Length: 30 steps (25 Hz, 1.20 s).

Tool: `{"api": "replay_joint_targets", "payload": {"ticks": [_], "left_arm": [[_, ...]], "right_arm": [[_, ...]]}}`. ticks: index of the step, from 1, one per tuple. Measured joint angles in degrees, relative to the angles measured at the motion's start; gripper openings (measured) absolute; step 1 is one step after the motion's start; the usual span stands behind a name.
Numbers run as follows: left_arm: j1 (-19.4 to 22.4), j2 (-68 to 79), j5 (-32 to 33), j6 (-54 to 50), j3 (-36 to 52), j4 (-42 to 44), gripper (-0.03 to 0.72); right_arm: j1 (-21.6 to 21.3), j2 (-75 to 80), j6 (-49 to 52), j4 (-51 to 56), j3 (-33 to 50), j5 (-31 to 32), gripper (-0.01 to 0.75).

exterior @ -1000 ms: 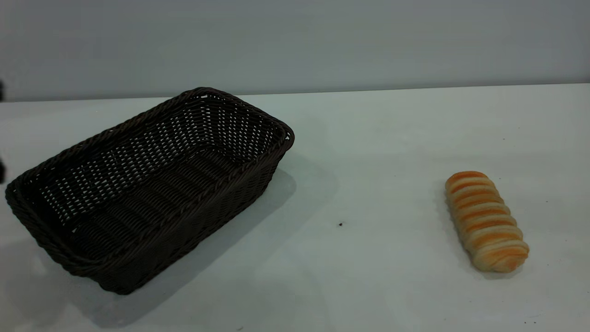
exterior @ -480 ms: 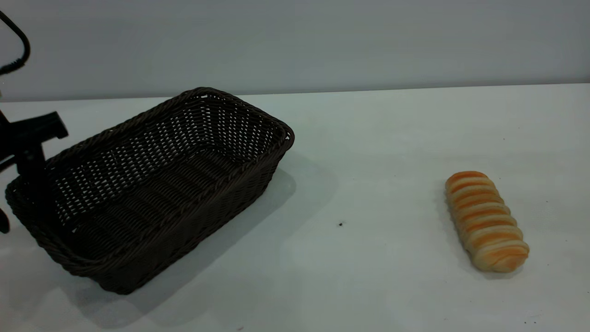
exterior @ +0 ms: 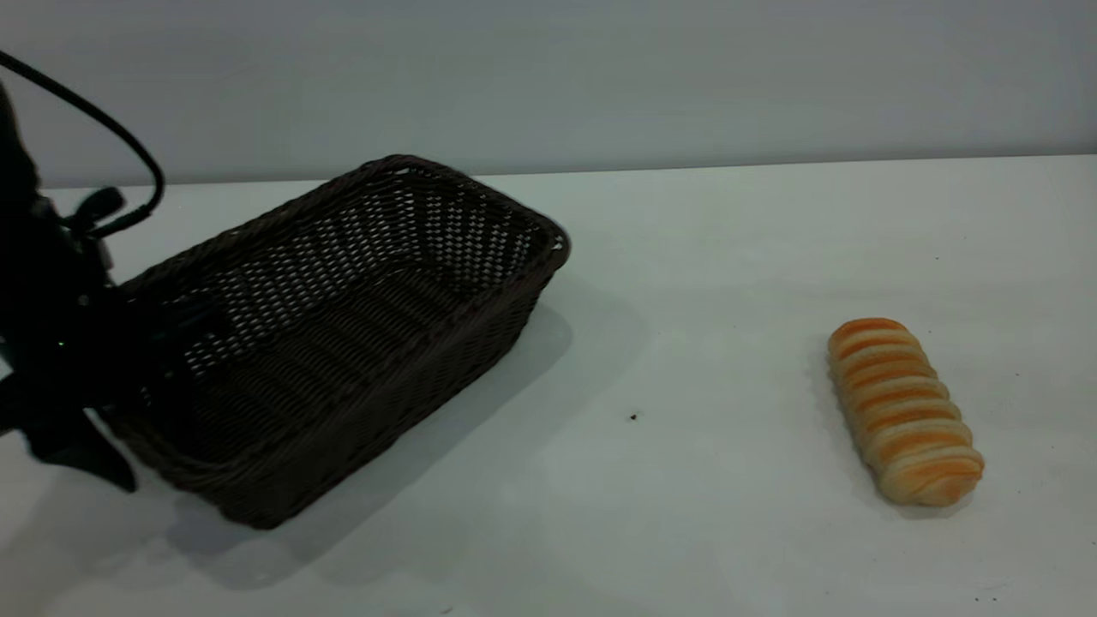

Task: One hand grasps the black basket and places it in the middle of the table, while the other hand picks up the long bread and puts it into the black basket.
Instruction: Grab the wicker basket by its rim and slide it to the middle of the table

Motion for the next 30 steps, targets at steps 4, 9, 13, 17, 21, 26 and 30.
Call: {"api": "replay_joint_targets", "payload": {"ticks": [4, 9, 13, 17, 21, 26, 30], "left_arm": [[-0.11, 0.04, -2.37, -4.32, -0.2, -1.79, 0.158], [-0.16, -0.77, -2.78, -4.25, -0.46, -1.88, 0.142], [-0.37, -4.4, -0.66, -0.61, -1.33, -1.01, 0.142], [-1.12, -6.37, 6.83, 9.82, -7.06, -0.07, 0.14], [-1.34, -5.06, 13.62, 20.85, -15.2, -1.55, 0.14], [-1.34, 1.3, 20.56, 34.54, -23.63, -6.85, 0.14], [-1.34, 7.03, 25.18, 42.3, -28.74, -11.52, 0.14]], "right_arm": [[0.0, 0.0, 0.0, -0.05, 0.0, 0.0, 0.514], [0.0, 0.0, 0.0, -0.05, 0.0, 0.0, 0.514], [0.0, 0.0, 0.0, -0.05, 0.0, 0.0, 0.514], [0.0, 0.0, 0.0, -0.05, 0.0, 0.0, 0.514], [0.0, 0.0, 0.0, -0.17, 0.0, 0.05, 0.514], [-0.06, 0.0, 0.0, -0.22, 0.0, 0.05, 0.514], [-0.06, 0.0, 0.0, -0.22, 0.0, 0.05, 0.514]]}}
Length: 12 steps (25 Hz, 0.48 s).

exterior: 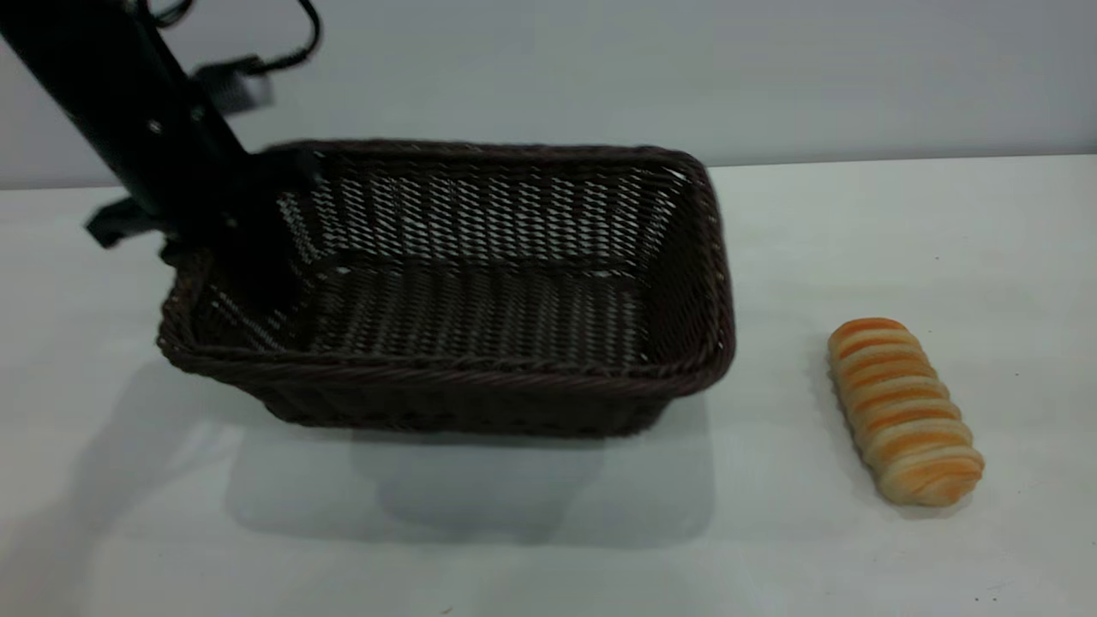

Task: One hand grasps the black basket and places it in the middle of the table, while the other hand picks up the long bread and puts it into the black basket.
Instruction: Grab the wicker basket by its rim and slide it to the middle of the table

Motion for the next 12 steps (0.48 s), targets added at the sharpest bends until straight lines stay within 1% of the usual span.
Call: {"api": "replay_joint_targets", "payload": {"ticks": [6, 12], "left_arm": [[-0.05, 3.58, 0.05, 1.21, -1.52, -0.88, 0.14], [-0.05, 3.94, -0.49, 0.04, -1.52, -1.19, 0.139]], "right_arm": [[0.0, 0.0, 0.0, 0.0, 0.0, 0.0, 0.514], [0.0, 0.0, 0.0, 0.0, 0.0, 0.0, 0.514]]}}
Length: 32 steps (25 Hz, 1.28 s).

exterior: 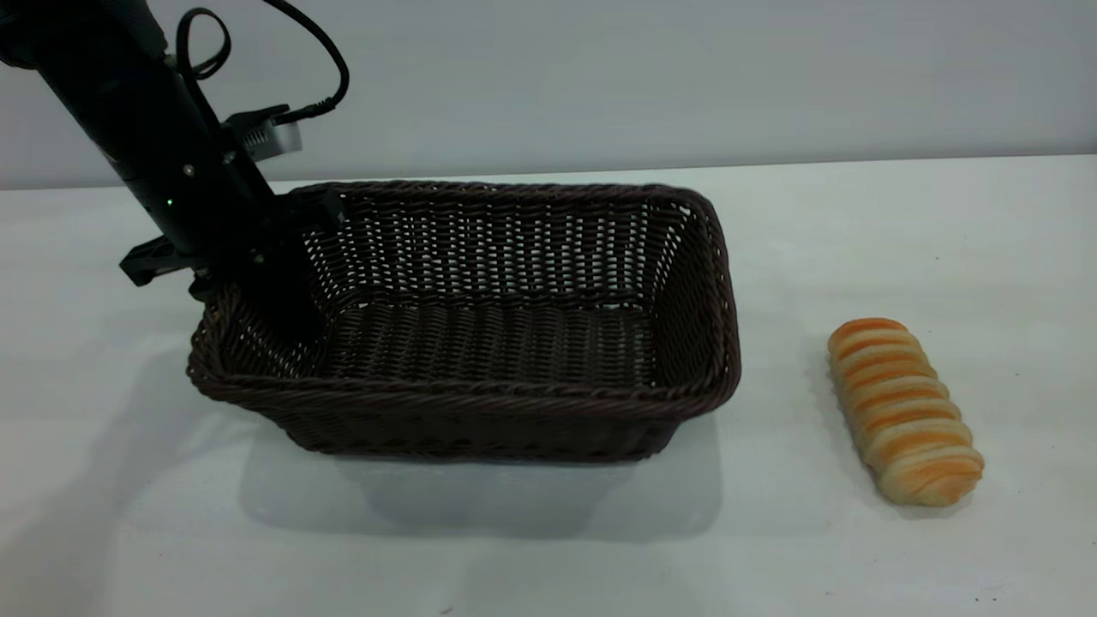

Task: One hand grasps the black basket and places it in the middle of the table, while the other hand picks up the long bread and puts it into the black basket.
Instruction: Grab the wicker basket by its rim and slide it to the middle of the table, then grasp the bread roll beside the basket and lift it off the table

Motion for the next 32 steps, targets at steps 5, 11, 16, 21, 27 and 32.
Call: {"api": "replay_joint_targets", "payload": {"ticks": [5, 11, 16, 21, 27, 32], "left_arm": [[0.0, 0.05, 0.18, -0.35, -0.05, -0.38, 0.275], [0.0, -0.02, 0.94, -0.48, -0.1, -0.97, 0.465], [0.0, -1.87, 2.33, -2.63, -0.1, 4.13, 0.485], [0.0, -7.07, 7.77, -7.31, -1.8, 14.59, 0.488], [0.1, -11.9, 13.9, -8.58, -5.02, 17.99, 0.488], [0.1, -15.71, 15.75, -8.69, -6.89, 15.81, 0.488]], "right_arm": [[0.0, 0.0, 0.0, 0.0, 0.0, 0.0, 0.514], [0.0, 0.0, 0.0, -0.09, 0.0, 0.0, 0.514], [0.0, 0.0, 0.0, -1.09, 0.0, 0.0, 0.514], [0.0, 0.06, 0.0, -1.16, 0.0, 0.05, 0.514], [0.0, 7.93, -6.9, 8.67, 0.0, -0.89, 0.513], [0.0, 23.87, -16.56, 17.99, -1.59, -8.02, 0.482]]}}
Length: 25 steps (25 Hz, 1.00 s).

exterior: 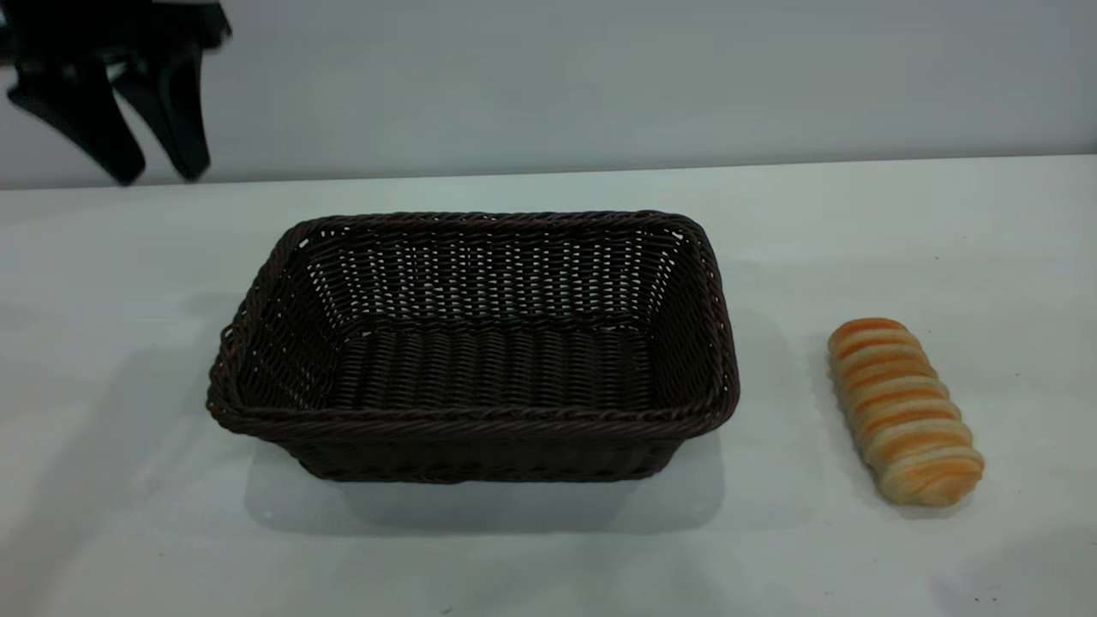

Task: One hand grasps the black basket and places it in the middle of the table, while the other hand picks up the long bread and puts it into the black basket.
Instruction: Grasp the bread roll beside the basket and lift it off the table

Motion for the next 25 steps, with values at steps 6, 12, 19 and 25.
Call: {"api": "replay_joint_targets", "payload": {"ticks": [6, 12, 19, 25], "left_arm": [[0.0, -5.84, 0.9, 2.16, -0.05, -2.48, 0.488], [0.0, -10.86, 2.66, 2.88, -0.13, -2.55, 0.488], [0.0, -13.88, 3.88, 2.95, -0.49, -2.61, 0.488], [0.0, -14.02, 5.56, 2.95, -0.55, -2.61, 0.488]], "right_arm": [[1.69, 23.15, -4.93, 4.66, -8.66, -4.34, 0.473], [5.17, 39.7, -8.57, 5.82, -13.1, -14.36, 0.473], [8.46, 51.97, -13.66, 12.05, -13.7, -25.8, 0.459], [9.1, 56.03, -16.54, 15.77, -14.29, -26.93, 0.305]]}}
